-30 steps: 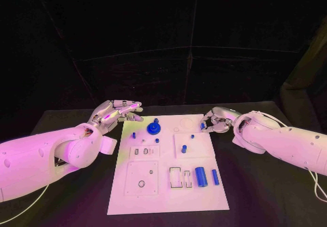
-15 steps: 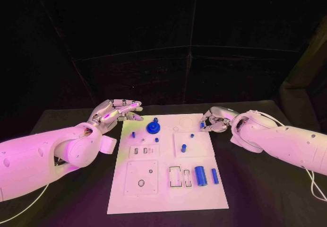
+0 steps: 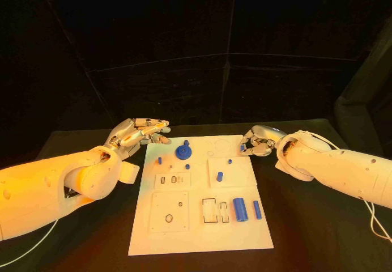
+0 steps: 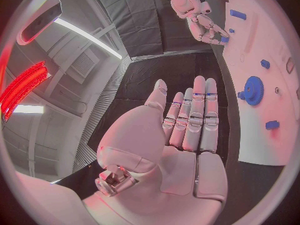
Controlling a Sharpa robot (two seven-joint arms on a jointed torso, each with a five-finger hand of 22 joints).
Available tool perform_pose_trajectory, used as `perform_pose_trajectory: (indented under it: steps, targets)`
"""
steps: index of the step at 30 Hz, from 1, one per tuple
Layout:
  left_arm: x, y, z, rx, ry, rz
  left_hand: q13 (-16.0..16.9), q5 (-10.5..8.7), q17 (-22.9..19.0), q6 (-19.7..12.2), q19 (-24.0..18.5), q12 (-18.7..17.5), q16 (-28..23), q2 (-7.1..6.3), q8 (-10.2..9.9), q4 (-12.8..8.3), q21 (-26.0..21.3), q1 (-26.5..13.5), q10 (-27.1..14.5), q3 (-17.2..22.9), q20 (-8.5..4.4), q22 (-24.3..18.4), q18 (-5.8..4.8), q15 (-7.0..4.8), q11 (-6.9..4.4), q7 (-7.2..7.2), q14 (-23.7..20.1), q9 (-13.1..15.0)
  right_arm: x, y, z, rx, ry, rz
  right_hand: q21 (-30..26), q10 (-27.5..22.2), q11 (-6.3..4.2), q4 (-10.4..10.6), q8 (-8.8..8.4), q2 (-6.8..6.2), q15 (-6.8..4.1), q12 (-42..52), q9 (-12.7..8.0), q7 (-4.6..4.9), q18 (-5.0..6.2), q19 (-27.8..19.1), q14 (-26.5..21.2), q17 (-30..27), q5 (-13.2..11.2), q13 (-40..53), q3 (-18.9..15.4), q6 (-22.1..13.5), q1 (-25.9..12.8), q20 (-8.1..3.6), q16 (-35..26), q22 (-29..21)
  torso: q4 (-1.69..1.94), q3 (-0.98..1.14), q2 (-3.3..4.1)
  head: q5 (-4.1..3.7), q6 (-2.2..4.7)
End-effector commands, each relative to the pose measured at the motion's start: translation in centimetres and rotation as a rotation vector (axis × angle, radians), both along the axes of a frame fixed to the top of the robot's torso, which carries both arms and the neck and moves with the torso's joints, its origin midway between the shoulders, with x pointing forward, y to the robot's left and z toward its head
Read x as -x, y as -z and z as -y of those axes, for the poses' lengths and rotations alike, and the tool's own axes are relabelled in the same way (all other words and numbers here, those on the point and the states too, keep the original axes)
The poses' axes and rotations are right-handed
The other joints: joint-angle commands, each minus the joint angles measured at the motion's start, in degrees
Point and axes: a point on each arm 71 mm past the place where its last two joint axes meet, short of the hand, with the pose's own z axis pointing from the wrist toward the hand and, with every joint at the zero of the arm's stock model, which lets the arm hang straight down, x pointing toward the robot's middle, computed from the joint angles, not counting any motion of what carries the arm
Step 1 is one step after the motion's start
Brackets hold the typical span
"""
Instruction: Assemble the parts on the task board
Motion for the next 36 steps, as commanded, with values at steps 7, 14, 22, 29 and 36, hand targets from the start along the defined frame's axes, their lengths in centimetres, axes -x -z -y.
perform_pose_trajectory:
  steps: [7, 14, 22, 29, 36]
  targets:
    - [0.1, 0.0, 0.2, 0.001, 0.018, -0.017, -0.04, 0.28, 0.09, 0.22, -0.31, -0.25, -0.26, 0.42, -0.22, -0.29, -0.29, 0.19, 0.08, 0.01, 0.0, -0.09, 0.68, 0.07, 0.16, 0.73, -0.27, -0.08, 1.0, -0.9, -0.4, -0.026, 0.017, 0.046, 0.29, -0.11, 0.01, -0.04, -0.52, 0.71, -0.4, -0.34, 0.24, -0.94, -0.47, 0.12, 3.41, 1.98, -0.21, 4.34, 0.55, 0.6, -0.53, -0.48, 0.24, 2.85, -0.01, -0.14, -0.16, 0.1, -0.01]
    - [0.0, 0.0, 0.1, 0.0, 0.015, -0.016, -0.04, 0.28, 0.1, 0.22, -0.31, -0.26, -0.27, 0.42, -0.23, -0.32, -0.3, 0.22, 0.08, 0.02, 0.0, -0.1, 0.68, 0.07, 0.16, 0.72, -0.28, -0.09, 2.5, -2.0, -3.1, -0.049, -0.007, 0.049, 0.17, -0.51, 0.27, 0.25, -1.13, 0.04, -0.17, -0.96, 0.0, -0.62, -0.41, -0.11, 3.33, 1.63, -0.35, 3.79, 0.28, -0.07, -1.47, -0.32, 0.05, 2.53, 0.01, -0.46, -0.46, -0.01, 0.16]
    - [0.0, -0.1, 0.0, -0.003, 0.009, -0.014, -0.04, 0.28, 0.2, 0.27, -0.3, -0.32, -0.36, 0.47, -0.3, -0.62, -0.35, 0.55, 0.12, 0.15, 0.01, -0.16, 0.69, 0.06, 0.15, 0.72, -0.3, -0.09, 3.6, -2.8, -7.7, -0.055, -0.084, 0.089, 0.16, -0.57, 0.33, 0.29, -1.34, 0.23, -0.11, -1.06, -0.08, -0.56, -0.4, -0.12, 3.32, 1.62, -0.22, 3.73, 0.53, -0.25, -1.5, -0.25, 0.03, 2.52, 0.35, -0.86, -0.73, 0.18, 0.1]
    - [-0.3, -0.5, 0.0, -0.004, 0.005, -0.005, -0.04, 0.28, 0.2, 0.27, -0.3, -0.32, -0.36, 0.47, -0.3, -0.62, -0.35, 0.55, 0.12, 0.15, 0.01, -0.16, 0.69, 0.06, 0.15, 0.72, -0.3, -0.09, 4.1, -2.8, -11.9, -0.052, -0.172, 0.094, 0.13, -0.6, 0.41, 0.31, -1.56, 0.34, -0.04, -1.13, -0.16, -0.46, -0.39, -0.16, 3.3, 1.52, 0.22, 3.7, 0.76, -0.43, -1.57, -0.18, -0.03, 2.47, 0.41, -1.1, -0.85, 1.31, -0.27]
    - [-0.9, -0.9, -0.4, -0.009, -0.01, 0.012, -0.04, 0.28, 0.24, 0.3, -0.29, -0.34, -0.38, 0.54, -0.32, -0.69, -0.37, 0.65, 0.15, 0.22, 0.0, -0.17, 0.7, 0.06, 0.15, 0.73, -0.29, -0.08, 5.0, -1.9, -15.8, -0.049, -0.25, 0.049, 0.03, -0.69, 0.5, 0.32, -1.78, 0.34, 0.04, -1.26, -0.23, -0.36, -0.33, -0.34, 3.28, 1.4, 0.84, 3.61, 0.97, -0.56, -1.71, -0.1, -0.1, 2.2, 0.67, -1.2, -0.79, 2.12, -0.72]
